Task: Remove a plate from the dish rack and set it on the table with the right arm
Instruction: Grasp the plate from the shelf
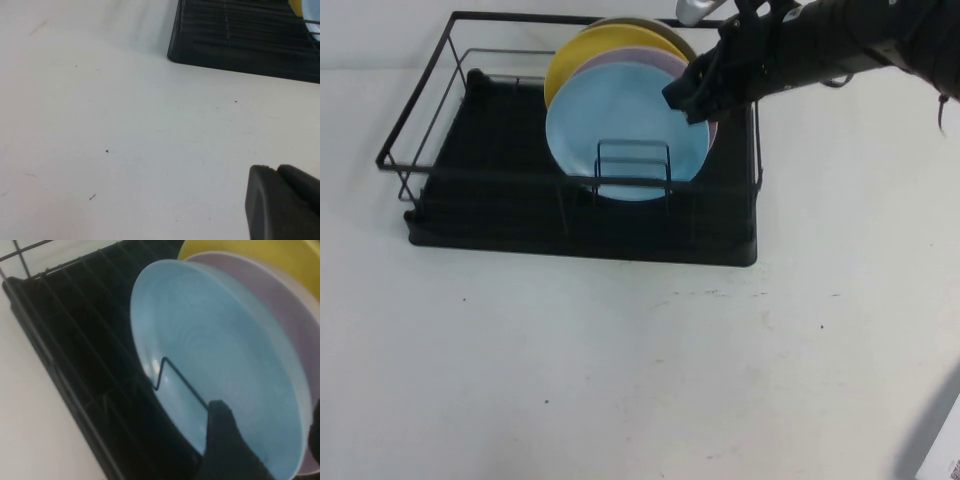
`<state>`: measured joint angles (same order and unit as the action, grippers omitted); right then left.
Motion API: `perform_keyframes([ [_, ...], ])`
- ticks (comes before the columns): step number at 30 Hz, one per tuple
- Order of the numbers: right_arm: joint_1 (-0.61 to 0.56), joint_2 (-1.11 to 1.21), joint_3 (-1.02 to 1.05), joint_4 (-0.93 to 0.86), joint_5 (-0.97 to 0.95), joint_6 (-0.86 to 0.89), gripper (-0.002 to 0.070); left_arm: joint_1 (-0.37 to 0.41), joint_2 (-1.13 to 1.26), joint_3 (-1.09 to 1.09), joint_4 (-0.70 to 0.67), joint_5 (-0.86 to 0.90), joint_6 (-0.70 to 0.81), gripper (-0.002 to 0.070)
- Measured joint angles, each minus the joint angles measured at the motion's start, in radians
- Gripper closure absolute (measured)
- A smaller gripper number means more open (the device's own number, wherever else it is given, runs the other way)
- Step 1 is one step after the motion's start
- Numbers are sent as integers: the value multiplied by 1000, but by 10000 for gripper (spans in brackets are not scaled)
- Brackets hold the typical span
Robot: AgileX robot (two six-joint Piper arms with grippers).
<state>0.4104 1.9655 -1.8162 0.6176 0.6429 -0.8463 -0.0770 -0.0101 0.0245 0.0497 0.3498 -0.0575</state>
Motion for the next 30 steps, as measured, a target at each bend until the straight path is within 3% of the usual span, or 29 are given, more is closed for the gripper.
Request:
perform_keyframes([
  [7,0,27,-6,-9,-71,-36,352,0,0,0,0,0,0,679],
  [18,17,83,-7,14,-147,-248,354,0,0,0,0,0,0,679],
  [30,19,130,-7,42,-251,-267,356,0,0,0,0,0,0,679],
])
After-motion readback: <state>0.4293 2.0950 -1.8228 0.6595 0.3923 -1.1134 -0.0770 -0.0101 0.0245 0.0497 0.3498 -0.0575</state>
